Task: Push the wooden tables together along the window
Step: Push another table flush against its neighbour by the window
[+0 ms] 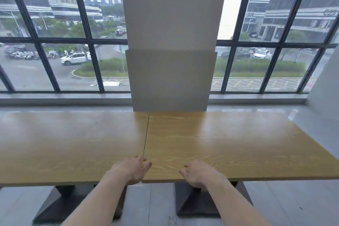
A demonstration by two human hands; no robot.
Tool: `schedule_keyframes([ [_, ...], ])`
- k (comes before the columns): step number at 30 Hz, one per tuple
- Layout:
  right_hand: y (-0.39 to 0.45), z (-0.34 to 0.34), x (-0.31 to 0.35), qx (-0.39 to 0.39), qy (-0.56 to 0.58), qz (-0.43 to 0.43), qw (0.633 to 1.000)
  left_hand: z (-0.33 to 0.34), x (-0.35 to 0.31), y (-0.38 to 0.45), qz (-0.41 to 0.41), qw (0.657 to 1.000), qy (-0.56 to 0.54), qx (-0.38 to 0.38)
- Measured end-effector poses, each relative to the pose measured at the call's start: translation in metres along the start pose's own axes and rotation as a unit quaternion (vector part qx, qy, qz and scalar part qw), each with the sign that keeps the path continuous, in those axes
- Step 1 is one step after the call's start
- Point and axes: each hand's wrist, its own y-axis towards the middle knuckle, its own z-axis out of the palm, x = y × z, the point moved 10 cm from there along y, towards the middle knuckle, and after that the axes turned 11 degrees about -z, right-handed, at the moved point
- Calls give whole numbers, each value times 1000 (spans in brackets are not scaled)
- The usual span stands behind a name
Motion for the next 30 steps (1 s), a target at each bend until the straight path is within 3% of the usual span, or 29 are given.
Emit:
schedule_keyframes([
  [5, 10, 2, 48, 0, -17, 4, 1000, -16, 50, -9, 6, 1000, -18, -15],
  [10, 38, 17, 141, 16, -43, -20, 999, -29, 149, -20, -9, 998, -54, -12],
  [21, 110, 98, 463, 76, -79, -168, 980, -46, 464, -60, -138, 985, -101, -37],
  [30, 170, 162, 714, 130, -134, -309, 932, -39, 711, -105, -289, 938, -182, -54],
])
